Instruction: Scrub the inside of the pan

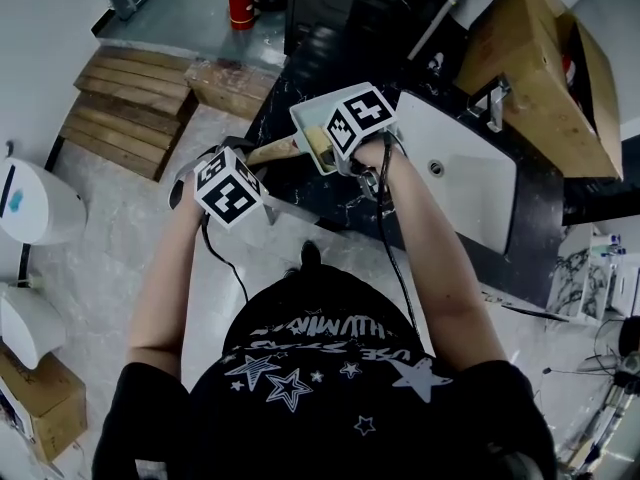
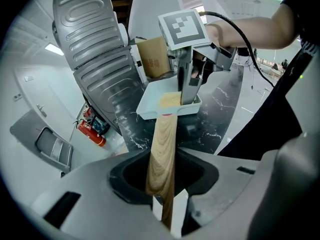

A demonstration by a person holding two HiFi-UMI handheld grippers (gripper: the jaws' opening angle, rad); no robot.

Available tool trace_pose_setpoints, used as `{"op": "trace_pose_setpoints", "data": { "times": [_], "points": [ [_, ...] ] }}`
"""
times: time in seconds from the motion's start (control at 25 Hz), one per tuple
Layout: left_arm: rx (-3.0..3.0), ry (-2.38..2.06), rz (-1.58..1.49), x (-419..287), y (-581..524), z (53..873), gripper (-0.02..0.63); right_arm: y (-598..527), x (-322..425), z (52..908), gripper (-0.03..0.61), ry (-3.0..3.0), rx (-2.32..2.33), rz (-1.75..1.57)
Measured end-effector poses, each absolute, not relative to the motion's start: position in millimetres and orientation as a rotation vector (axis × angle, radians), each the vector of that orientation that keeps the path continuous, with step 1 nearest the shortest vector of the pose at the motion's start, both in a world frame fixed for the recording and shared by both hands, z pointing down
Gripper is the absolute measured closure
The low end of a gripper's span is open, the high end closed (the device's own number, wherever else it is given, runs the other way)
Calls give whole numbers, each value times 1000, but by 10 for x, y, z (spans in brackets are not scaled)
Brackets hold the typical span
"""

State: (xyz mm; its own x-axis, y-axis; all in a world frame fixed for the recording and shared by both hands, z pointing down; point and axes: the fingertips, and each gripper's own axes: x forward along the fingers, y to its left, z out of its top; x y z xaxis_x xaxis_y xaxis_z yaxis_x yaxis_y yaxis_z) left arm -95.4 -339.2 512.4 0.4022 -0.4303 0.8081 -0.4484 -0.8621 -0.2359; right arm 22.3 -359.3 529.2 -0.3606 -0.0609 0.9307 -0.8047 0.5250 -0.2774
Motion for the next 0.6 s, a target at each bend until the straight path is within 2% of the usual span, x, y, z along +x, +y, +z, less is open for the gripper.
{"op": "trace_pose_setpoints", "data": {
  "times": [0.24,0.6],
  "points": [
    [2646,-876,1474,-949,-3421,5098,474,-3627,255,5183,491,-1807,785,841],
    [2693,-922,1454,-1003,-3388,4961,388,-3630,339,4871,491,-1902,926,774]
  ]
}}
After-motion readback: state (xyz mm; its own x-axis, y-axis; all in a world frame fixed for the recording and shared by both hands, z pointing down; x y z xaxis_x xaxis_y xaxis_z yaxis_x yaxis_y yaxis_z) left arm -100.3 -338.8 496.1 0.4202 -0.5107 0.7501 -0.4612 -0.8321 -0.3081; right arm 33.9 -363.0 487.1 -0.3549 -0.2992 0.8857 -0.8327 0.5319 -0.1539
